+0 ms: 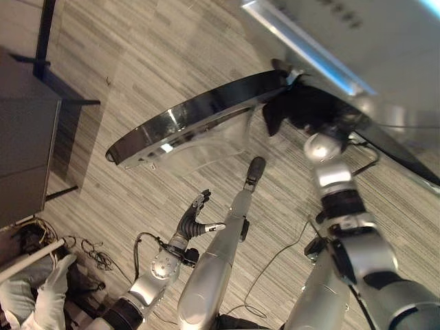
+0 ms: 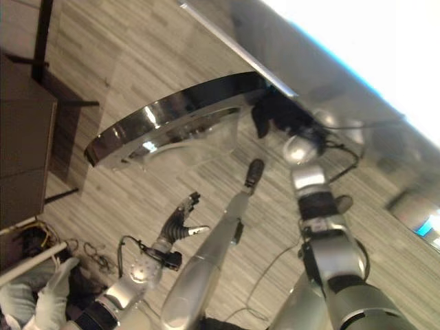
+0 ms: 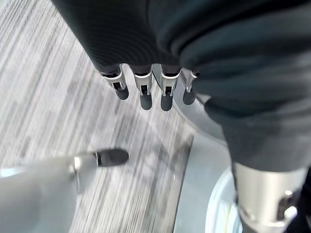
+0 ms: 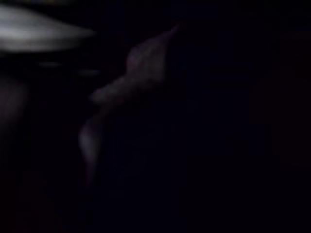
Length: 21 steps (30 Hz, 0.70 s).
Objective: Grab the laundry basket,head to the washer,open it,put in the laundry and shut it.
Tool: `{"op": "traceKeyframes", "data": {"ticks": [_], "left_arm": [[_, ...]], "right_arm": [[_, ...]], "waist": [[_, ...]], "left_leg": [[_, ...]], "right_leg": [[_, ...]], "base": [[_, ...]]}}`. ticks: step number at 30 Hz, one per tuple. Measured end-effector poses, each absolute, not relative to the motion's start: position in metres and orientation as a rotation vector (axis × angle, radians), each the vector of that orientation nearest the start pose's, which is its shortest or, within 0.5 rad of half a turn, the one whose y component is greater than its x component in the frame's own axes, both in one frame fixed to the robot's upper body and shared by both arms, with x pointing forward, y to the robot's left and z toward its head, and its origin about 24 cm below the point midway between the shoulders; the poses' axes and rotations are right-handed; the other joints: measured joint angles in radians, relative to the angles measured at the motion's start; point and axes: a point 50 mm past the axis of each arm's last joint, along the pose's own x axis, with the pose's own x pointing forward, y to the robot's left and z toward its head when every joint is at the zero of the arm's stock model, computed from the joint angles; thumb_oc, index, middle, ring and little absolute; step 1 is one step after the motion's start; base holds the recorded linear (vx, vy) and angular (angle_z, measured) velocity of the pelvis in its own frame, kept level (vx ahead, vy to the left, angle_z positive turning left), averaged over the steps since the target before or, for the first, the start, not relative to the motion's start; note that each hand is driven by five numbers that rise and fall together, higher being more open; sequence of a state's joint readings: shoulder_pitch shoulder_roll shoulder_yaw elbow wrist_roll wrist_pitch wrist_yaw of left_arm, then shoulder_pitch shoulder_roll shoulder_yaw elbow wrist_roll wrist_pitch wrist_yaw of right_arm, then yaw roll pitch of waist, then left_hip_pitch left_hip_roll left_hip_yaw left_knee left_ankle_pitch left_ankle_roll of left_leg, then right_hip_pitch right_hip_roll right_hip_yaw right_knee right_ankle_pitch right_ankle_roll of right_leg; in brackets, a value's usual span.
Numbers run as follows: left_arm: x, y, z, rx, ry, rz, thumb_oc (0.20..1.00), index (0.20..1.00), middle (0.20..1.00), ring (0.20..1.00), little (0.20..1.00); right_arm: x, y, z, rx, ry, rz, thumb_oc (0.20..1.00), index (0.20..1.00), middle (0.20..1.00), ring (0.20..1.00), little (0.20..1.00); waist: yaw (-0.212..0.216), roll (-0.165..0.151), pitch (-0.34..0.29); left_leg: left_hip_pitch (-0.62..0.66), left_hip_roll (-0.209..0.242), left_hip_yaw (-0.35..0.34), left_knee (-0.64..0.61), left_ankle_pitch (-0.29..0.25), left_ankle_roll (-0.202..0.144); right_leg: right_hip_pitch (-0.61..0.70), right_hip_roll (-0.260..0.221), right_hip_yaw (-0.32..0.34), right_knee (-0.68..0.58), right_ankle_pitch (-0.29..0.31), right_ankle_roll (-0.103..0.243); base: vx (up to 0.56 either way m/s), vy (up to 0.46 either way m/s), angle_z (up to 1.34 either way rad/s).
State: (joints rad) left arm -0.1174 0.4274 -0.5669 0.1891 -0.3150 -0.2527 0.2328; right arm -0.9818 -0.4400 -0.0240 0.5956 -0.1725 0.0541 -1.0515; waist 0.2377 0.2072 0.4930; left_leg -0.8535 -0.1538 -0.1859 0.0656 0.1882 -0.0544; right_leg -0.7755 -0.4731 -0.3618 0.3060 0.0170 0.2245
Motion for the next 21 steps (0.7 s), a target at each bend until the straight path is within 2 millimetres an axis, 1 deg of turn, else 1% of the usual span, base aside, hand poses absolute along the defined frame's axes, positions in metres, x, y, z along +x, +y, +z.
{"op": "traceKeyframes", "data": {"ticks": [1, 3, 4, 7, 10, 14, 16, 17, 18, 19, 20, 21], "left_arm": [[0.248, 0.127, 0.019, 0.131, -0.003, -0.260, 1.000, 1.000, 1.000, 1.000, 1.000], [0.249, 0.129, 0.021, 0.129, -0.009, -0.250, 1.000, 1.000, 1.000, 1.000, 1.000], [0.250, 0.129, 0.024, 0.125, -0.021, -0.250, 1.000, 1.000, 1.000, 1.000, 1.000], [0.251, 0.128, 0.032, 0.110, -0.055, -0.249, 1.000, 1.000, 1.000, 1.000, 1.000], [0.251, 0.128, 0.034, 0.107, -0.061, -0.247, 1.000, 1.000, 1.000, 1.000, 1.000], [0.251, 0.127, 0.034, 0.108, -0.063, -0.250, 1.000, 1.000, 1.000, 1.000, 1.000], [0.251, 0.128, 0.034, 0.108, -0.065, -0.250, 1.000, 1.000, 1.000, 1.000, 1.000], [0.251, 0.128, 0.034, 0.108, -0.065, -0.250, 1.000, 1.000, 1.000, 1.000, 1.000], [0.251, 0.128, 0.034, 0.108, -0.062, -0.250, 1.000, 1.000, 1.000, 1.000, 1.000], [0.250, 0.130, 0.034, 0.112, -0.060, -0.250, 1.000, 1.000, 1.000, 1.000, 1.000], [0.250, 0.133, 0.034, 0.121, -0.060, -0.252, 1.000, 1.000, 1.000, 1.000, 1.000], [0.250, 0.137, 0.034, 0.135, -0.060, -0.254, 1.000, 1.000, 1.000, 1.000, 1.000]], "right_arm": [[0.357, -0.250, 0.266, -0.308, -0.615, -1.197, 0.200, 0.200, 0.200, 0.200, 0.200], [0.351, -0.256, 0.272, -0.314, -0.628, -1.267, 0.200, 0.200, 0.200, 0.200, 0.200], [0.348, -0.256, 0.270, -0.333, -0.619, -1.300, 0.200, 0.200, 0.200, 0.200, 0.200], [0.339, -0.254, 0.265, -0.396, -0.640, -1.323, 0.200, 0.200, 0.200, 0.200, 0.200], [0.332, -0.251, 0.255, -0.427, -0.642, -1.348, 0.200, 0.200, 0.200, 0.200, 0.200], [0.331, -0.253, 0.246, -0.424, -0.601, -1.361, 0.200, 0.200, 0.200, 0.200, 0.200], [0.331, -0.256, 0.246, -0.428, -0.589, -1.380, 0.200, 0.200, 0.200, 0.200, 0.200], [0.334, -0.262, 0.247, -0.449, -0.566, -1.410, 0.200, 0.200, 0.200, 0.200, 0.200], [0.341, -0.280, 0.256, -0.472, -0.493, -1.465, 0.200, 0.200, 0.200, 0.200, 0.200], [0.342, -0.292, 0.268, -0.431, -0.452, -1.504, 0.200, 0.200, 0.200, 0.200, 0.200], [0.340, -0.307, 0.284, -0.376, -0.423, -1.550, 0.200, 0.200, 0.200, 0.200, 0.200], [0.334, -0.321, 0.306, -0.342, -0.428, -1.597, 0.200, 0.200, 0.200, 0.200, 0.200]], "waist": [[0.005, 0.000, 0.000], [0.008, 0.000, 0.000], [0.005, 0.000, 0.000], [-0.012, 0.000, 0.000], [-0.040, 0.000, 0.000], [-0.073, 0.001, -0.001], [-0.074, 0.001, -0.001], [-0.070, 0.002, -0.001], [-0.054, 0.006, -0.004], [-0.042, 0.007, -0.005], [-0.028, 0.011, -0.008], [-0.014, 0.016, -0.011]], "left_leg": [[-0.011, -0.004, -0.003, 0.001, 0.001, 0.000], [-0.022, -0.012, -0.005, 0.001, 0.005, 0.002], [-0.024, -0.016, 0.001, 0.001, 0.009, 0.005], [-0.030, -0.014, 0.002, 0.001, 0.009, 0.005], [-0.034, -0.012, 0.005, 0.001, 0.009, 0.005], [-0.038, -0.006, 0.012, 0.001, 0.009, 0.005], [-0.038, -0.001, 0.013, 0.001, 0.009, 0.005], [-0.038, 0.003, 0.013, 0.002, 0.009, 0.005], [-0.038, 0.007, 0.009, 0.003, 0.012, 0.001], [-0.036, 0.007, 0.008, 0.003, 0.015, -0.003], [-0.036, 0.007, 0.006, 0.003, 0.017, -0.005], [-0.035, 0.004, 0.004, 0.003, 0.019, -0.004]], "right_leg": [[-0.011, -0.005, 0.000, 0.009, -0.005, 0.004], [-0.027, -0.014, 0.002, 0.021, -0.010, 0.009], [-0.032, -0.020, 0.006, 0.024, -0.014, 0.011], [-0.035, -0.017, 0.006, 0.024, -0.017, 0.009], [-0.040, -0.014, 0.009, 0.024, -0.017, 0.009], [-0.050, -0.009, 0.020, 0.025, -0.016, 0.007], [-0.051, -0.003, 0.021, 0.025, -0.015, 0.005], [-0.051, 0.001, 0.021, 0.026, -0.014, 0.004], [-0.052, 0.004, 0.020, 0.030, -0.014, 0.004], [-0.052, 0.004, 0.020, 0.033, -0.015, 0.004], [-0.052, 0.003, 0.020, 0.036, -0.015, 0.004], [-0.052, 0.001, 0.020, 0.042, -0.017, 0.005]], "base": [[0.03, -0.002, 0.22], [0.04, 0.002, 0.11], [0.06, 0.018, 0.05], [0.03, 0.007, 0.02], [0.00, -0.006, -0.01], [0.02, -0.012, -0.06], [0.01, -0.023, -0.06], [0.01, -0.045, -0.04], [0.01, -0.035, -0.02], [0.00, 0.000, 0.00], [0.01, -0.006, 0.05], [0.01, -0.005, 0.06]]}}
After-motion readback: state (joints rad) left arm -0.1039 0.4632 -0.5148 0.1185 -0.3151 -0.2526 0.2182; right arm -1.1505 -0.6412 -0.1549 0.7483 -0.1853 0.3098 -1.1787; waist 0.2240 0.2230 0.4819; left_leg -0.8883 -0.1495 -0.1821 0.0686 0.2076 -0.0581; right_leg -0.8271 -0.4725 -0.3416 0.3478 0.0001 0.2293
